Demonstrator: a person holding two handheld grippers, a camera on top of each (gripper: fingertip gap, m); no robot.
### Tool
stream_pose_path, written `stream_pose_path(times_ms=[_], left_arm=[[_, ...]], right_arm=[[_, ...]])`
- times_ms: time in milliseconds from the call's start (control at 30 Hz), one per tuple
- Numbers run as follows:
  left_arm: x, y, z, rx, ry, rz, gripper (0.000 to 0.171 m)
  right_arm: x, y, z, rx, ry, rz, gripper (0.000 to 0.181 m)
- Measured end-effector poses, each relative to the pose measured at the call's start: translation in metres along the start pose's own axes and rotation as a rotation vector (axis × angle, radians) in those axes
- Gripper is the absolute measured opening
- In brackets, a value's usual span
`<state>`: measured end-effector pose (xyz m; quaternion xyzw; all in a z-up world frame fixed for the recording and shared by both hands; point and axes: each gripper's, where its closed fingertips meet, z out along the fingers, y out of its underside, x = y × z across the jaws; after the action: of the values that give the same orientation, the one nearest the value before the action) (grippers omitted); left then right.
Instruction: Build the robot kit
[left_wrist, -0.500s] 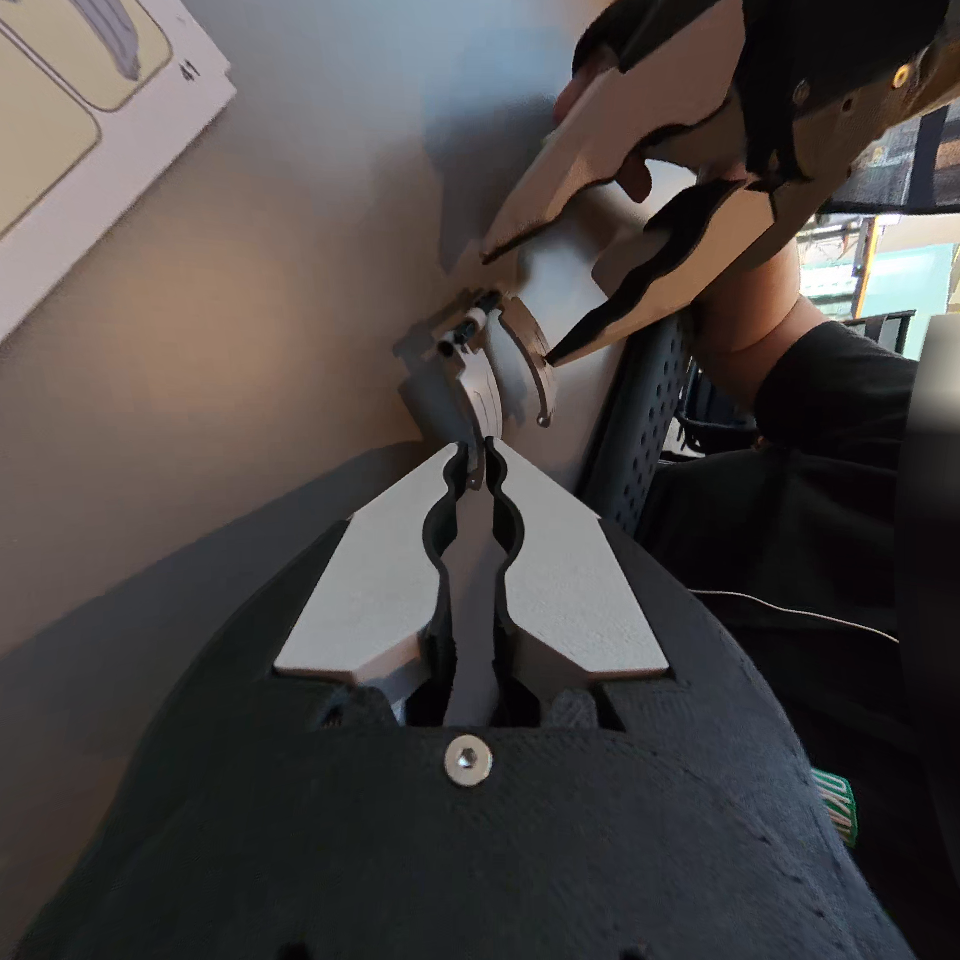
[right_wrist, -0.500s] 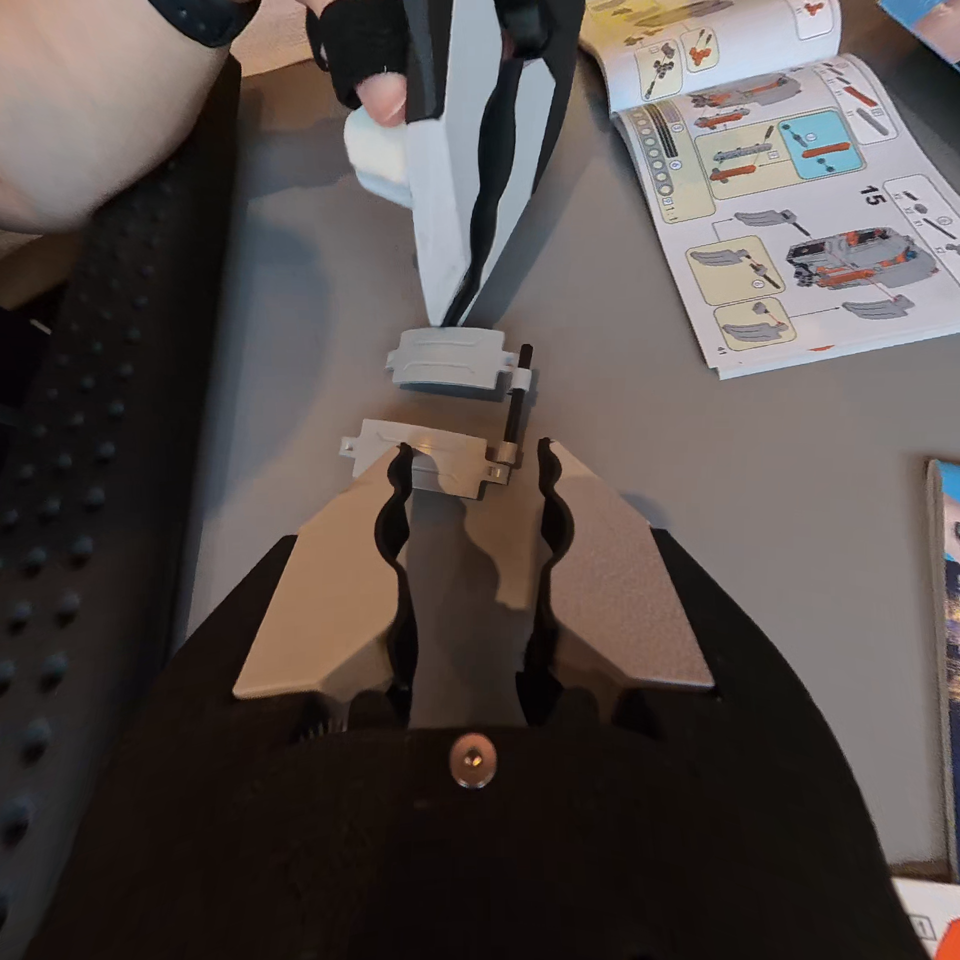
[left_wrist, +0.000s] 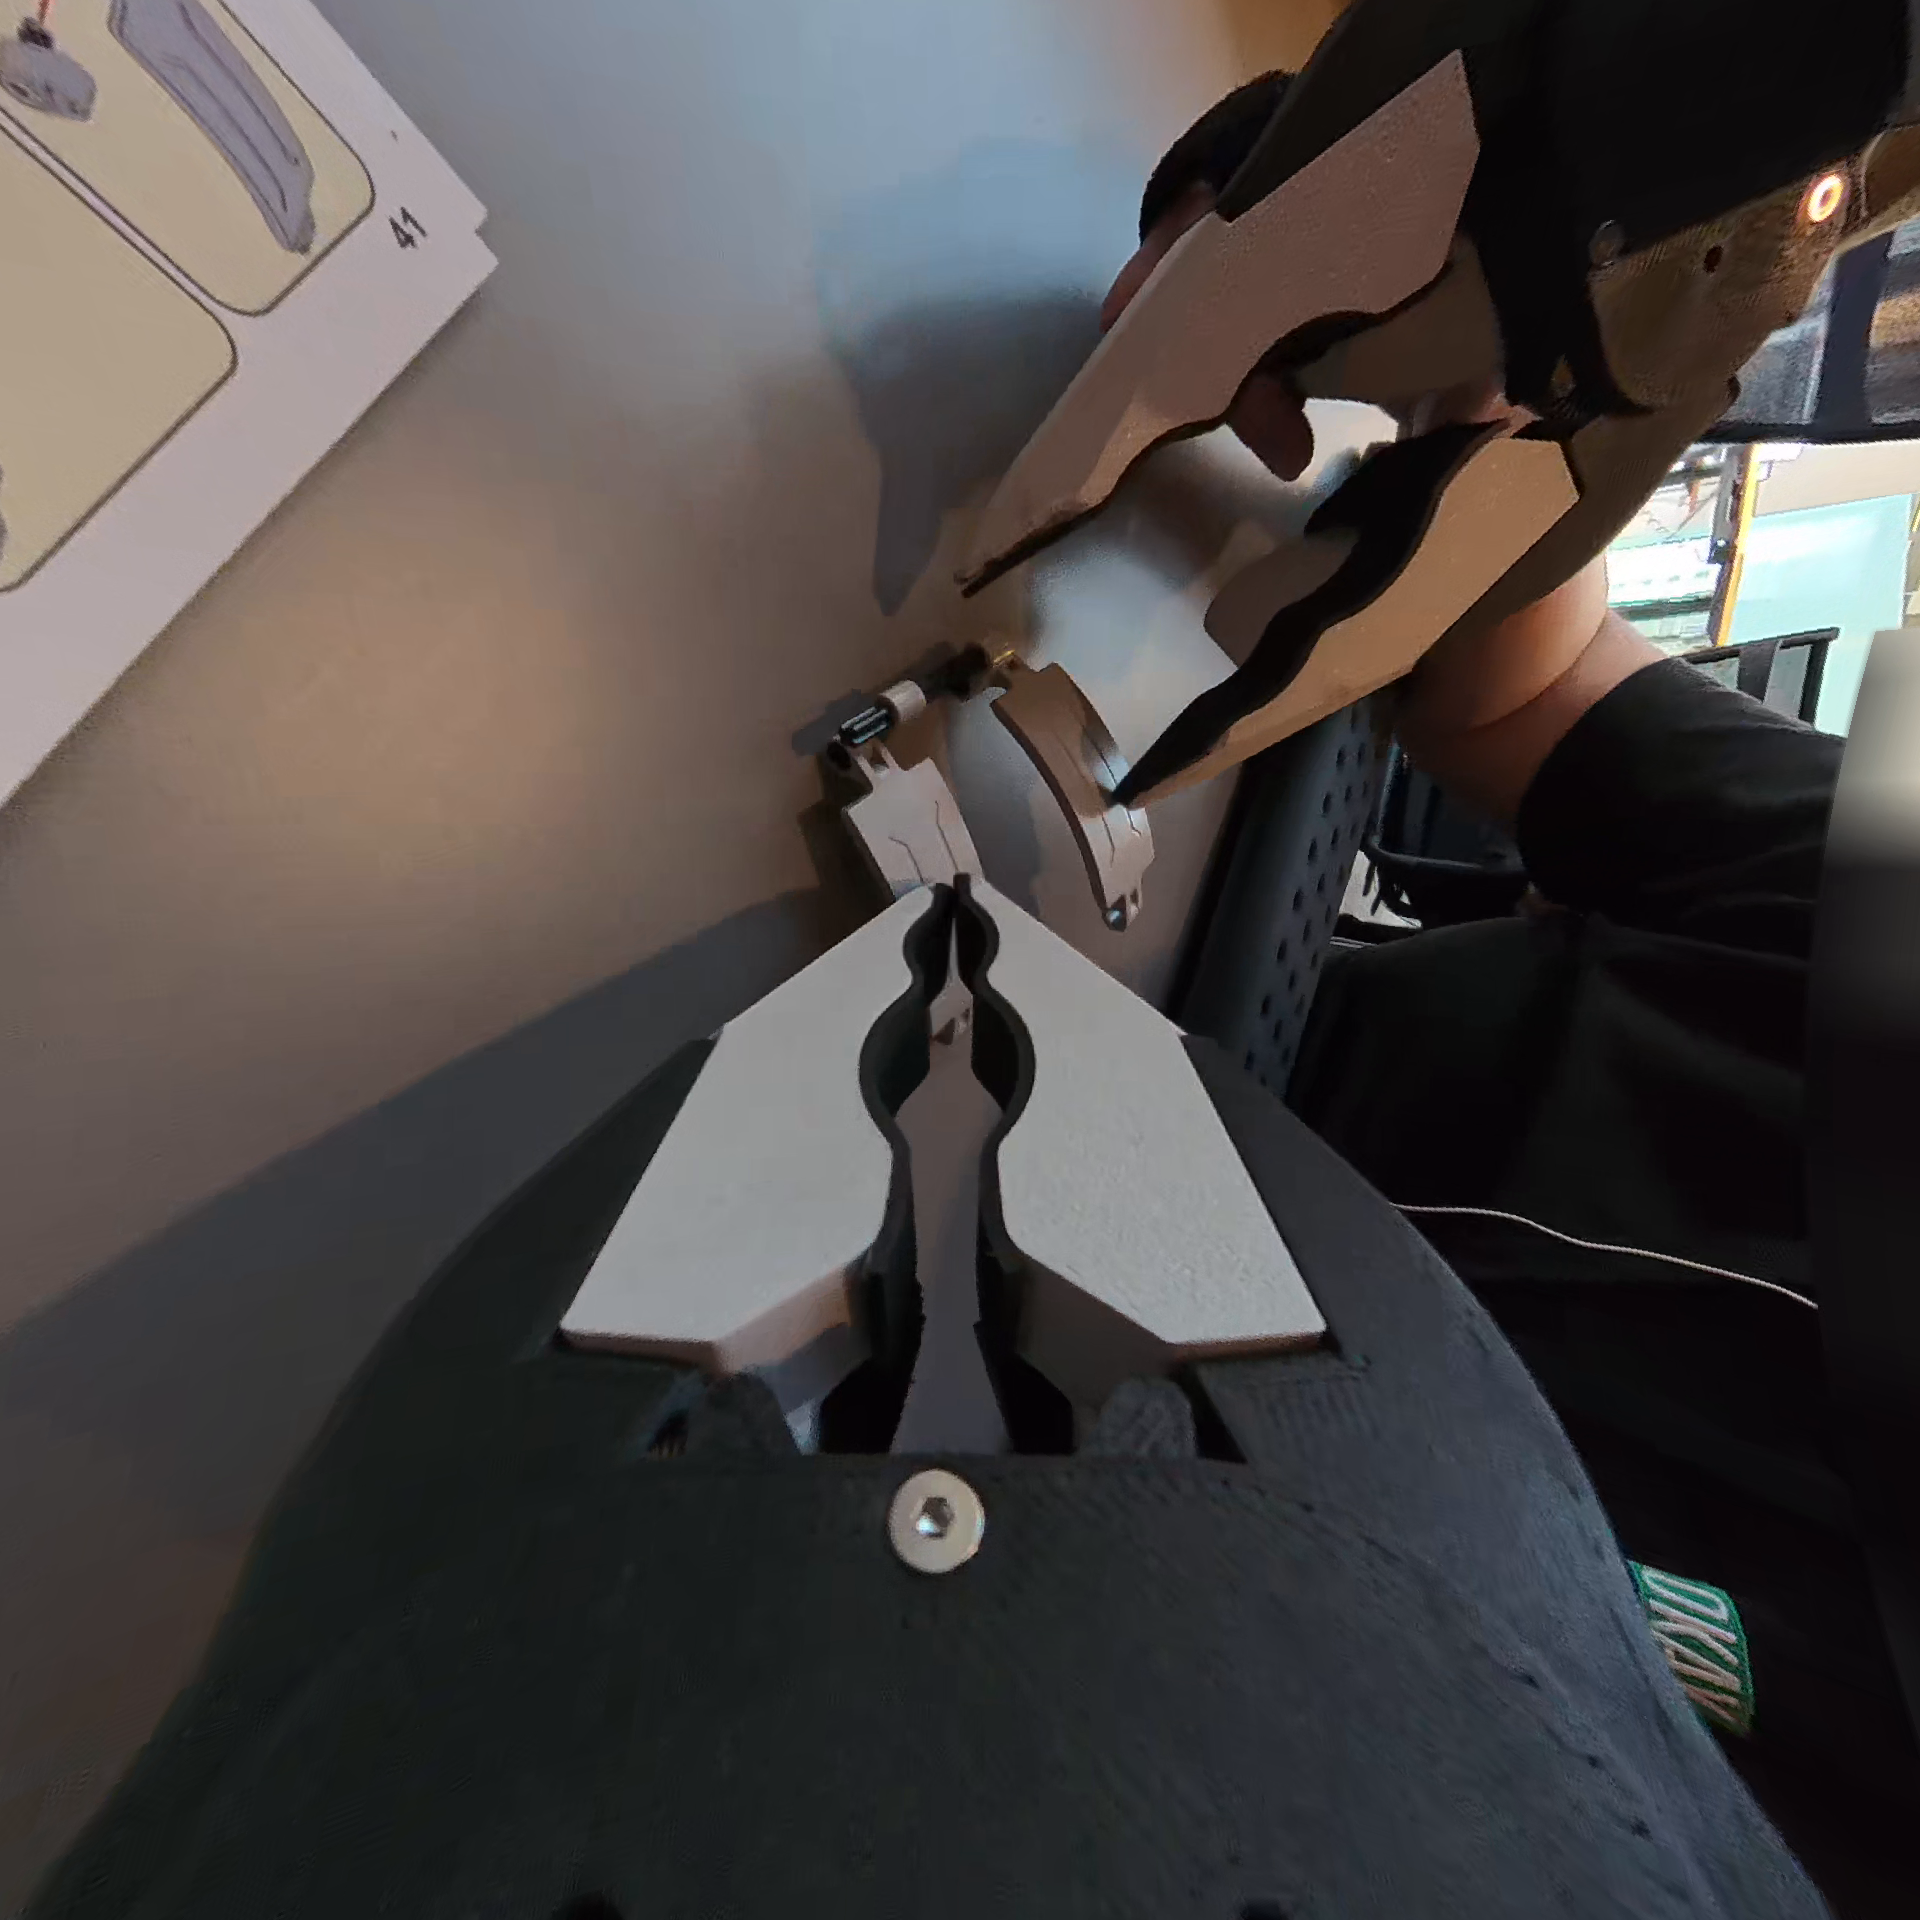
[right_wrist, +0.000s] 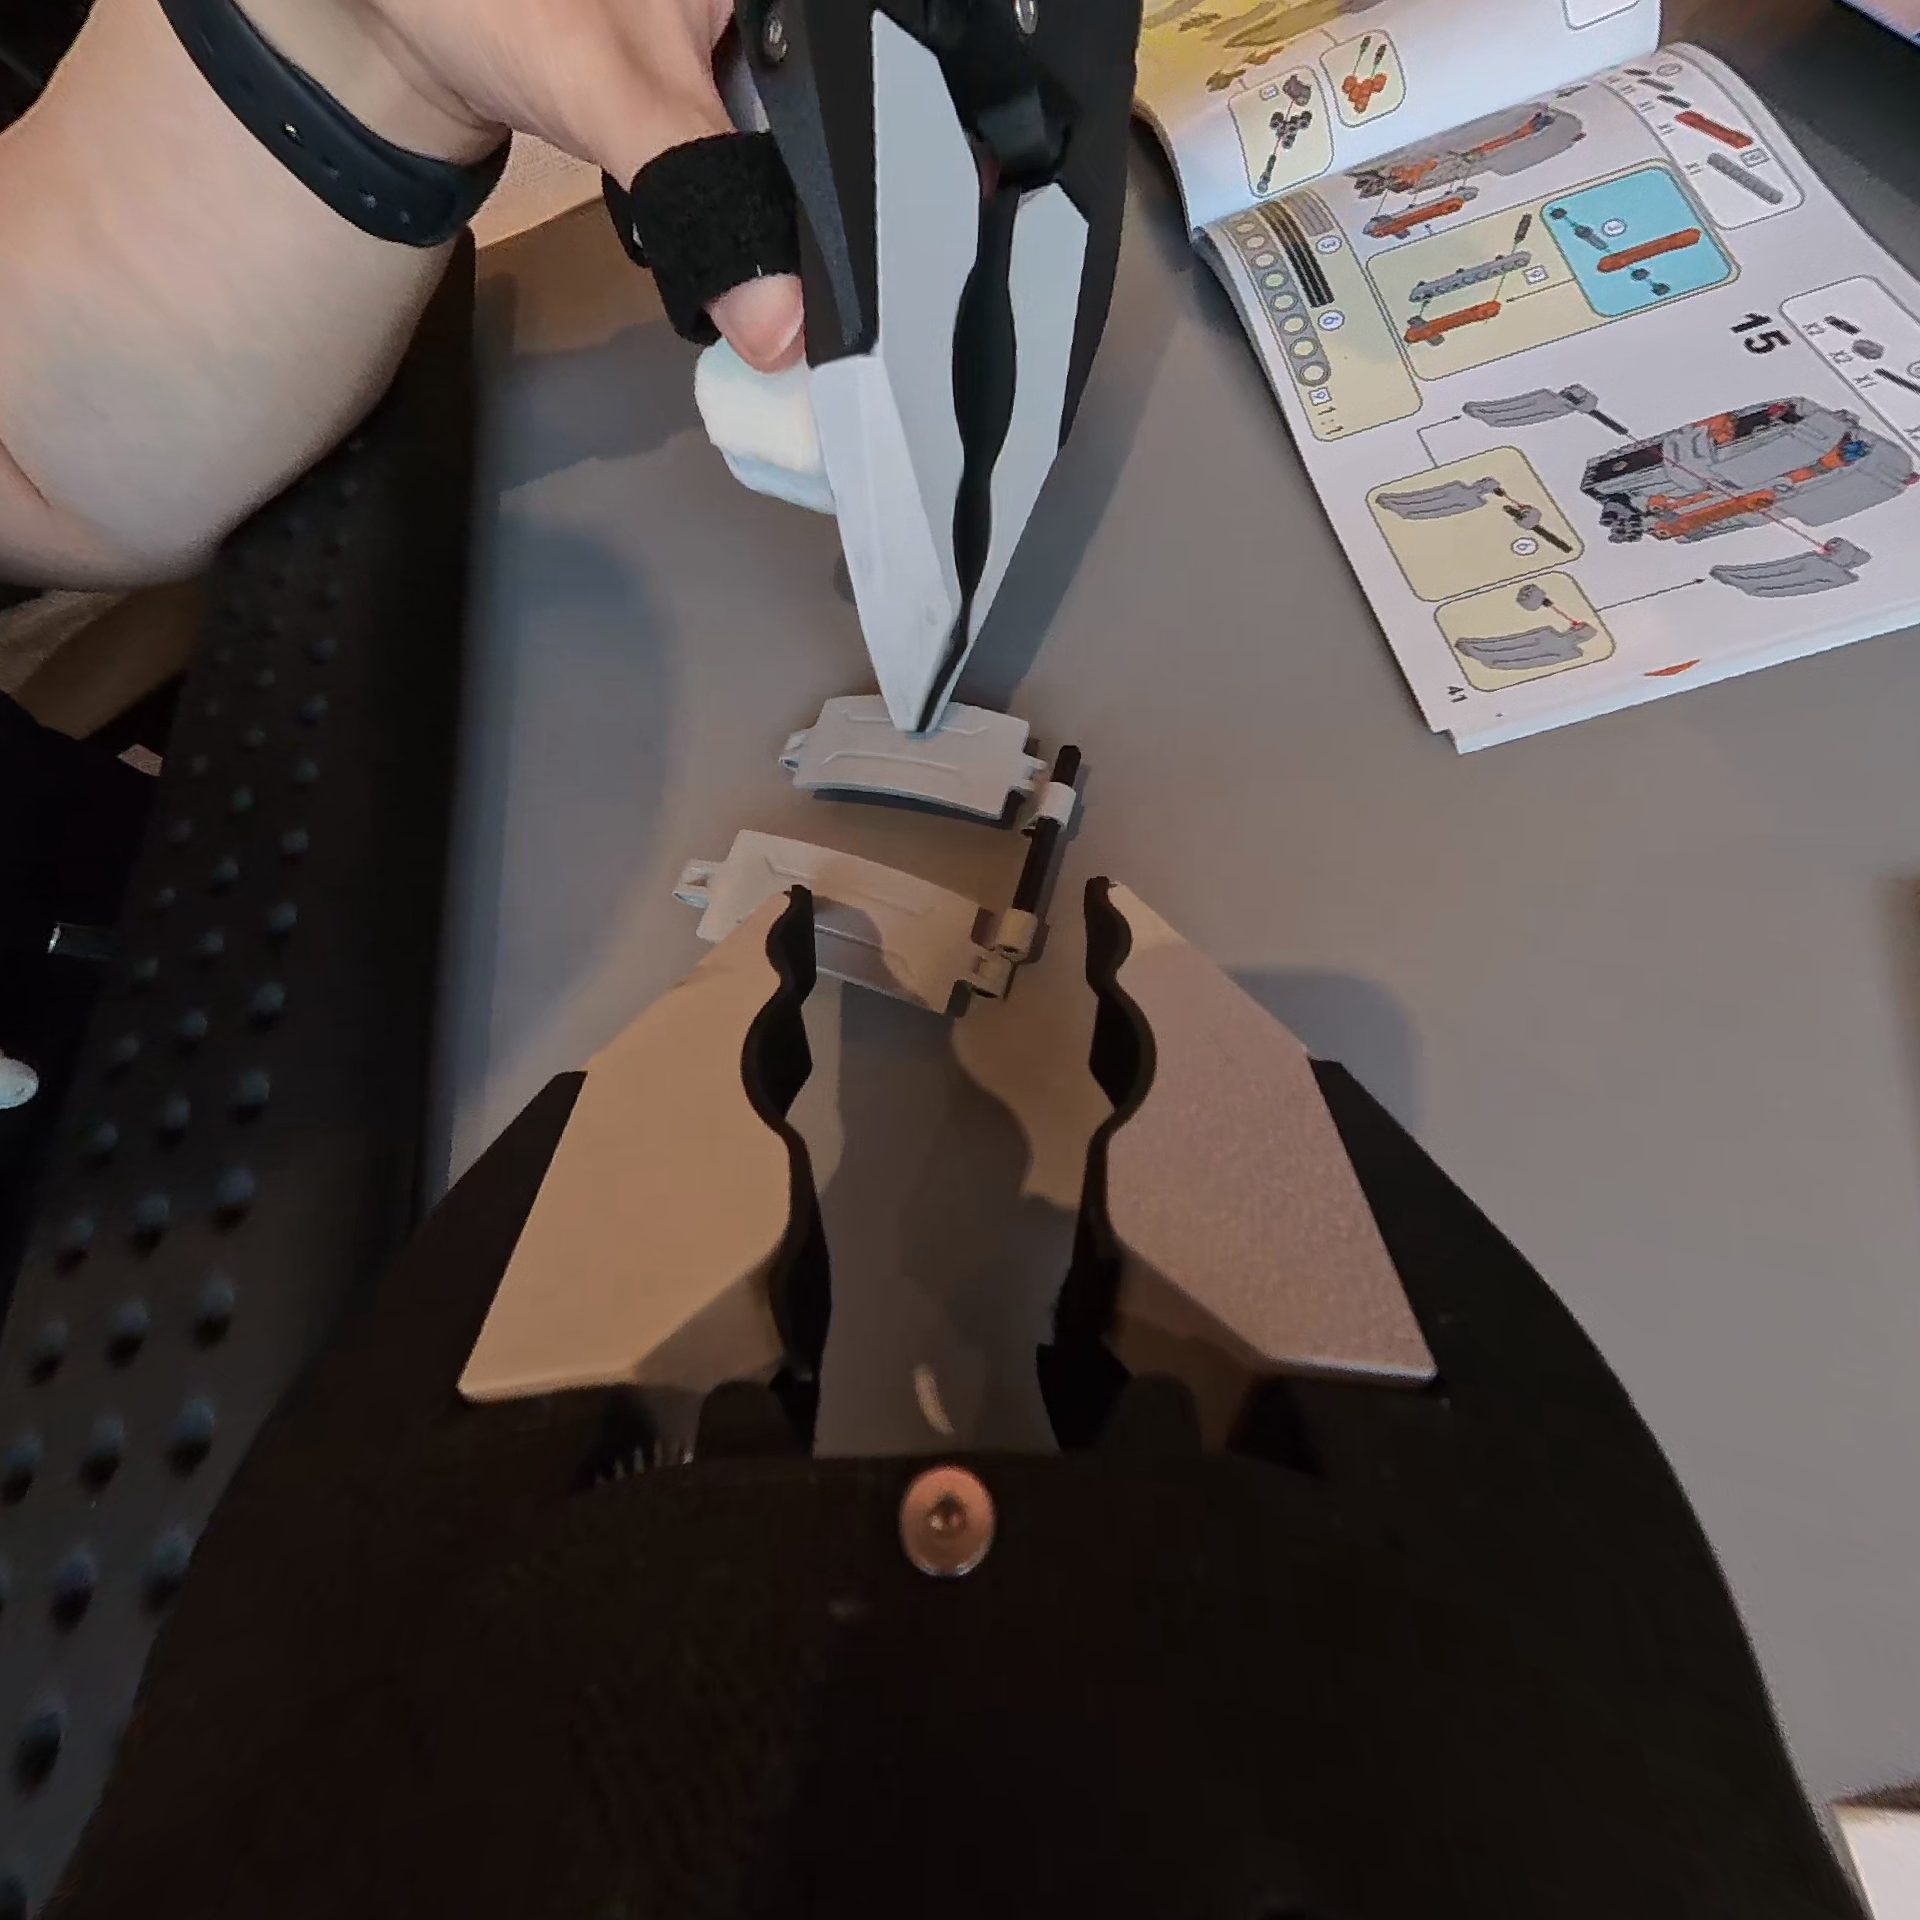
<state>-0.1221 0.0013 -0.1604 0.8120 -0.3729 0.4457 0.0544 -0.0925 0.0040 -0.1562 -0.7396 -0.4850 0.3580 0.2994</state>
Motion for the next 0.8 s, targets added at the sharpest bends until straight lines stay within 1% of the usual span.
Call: stream_pose_path(times_ms=[133, 267, 367, 567, 700, 800], left_arm=[[0.004, 0.002, 0.004, -0.015, 0.034, -0.014, 0.000], [0.005, 0.003, 0.005, -0.020, 0.051, -0.026, 0.000], [0.006, 0.005, 0.006, -0.033, 0.076, -0.045, 0.000], [0.008, 0.008, 0.007, -0.046, 0.079, -0.046, 0.000], [0.007, -0.003, -0.002, 0.025, 0.043, -0.012, 0.000], [0.003, -0.005, -0.006, 0.046, 0.010, -0.024, 0.007]], right_arm=[[-0.001, 0.002, 0.003, -0.015, 0.005, -0.018, 0.051], [-0.002, 0.009, 0.009, -0.066, 0.025, -0.049, 0.054], [-0.002, 0.008, 0.009, -0.068, 0.042, -0.065, 0.052], [-0.001, 0.009, 0.006, -0.073, 0.050, -0.072, 0.049], [-0.001, 0.010, 0.000, -0.066, 0.043, -0.082, 0.047], [0.001, 0.008, -0.002, -0.039, 0.018, -0.024, 0.048]])
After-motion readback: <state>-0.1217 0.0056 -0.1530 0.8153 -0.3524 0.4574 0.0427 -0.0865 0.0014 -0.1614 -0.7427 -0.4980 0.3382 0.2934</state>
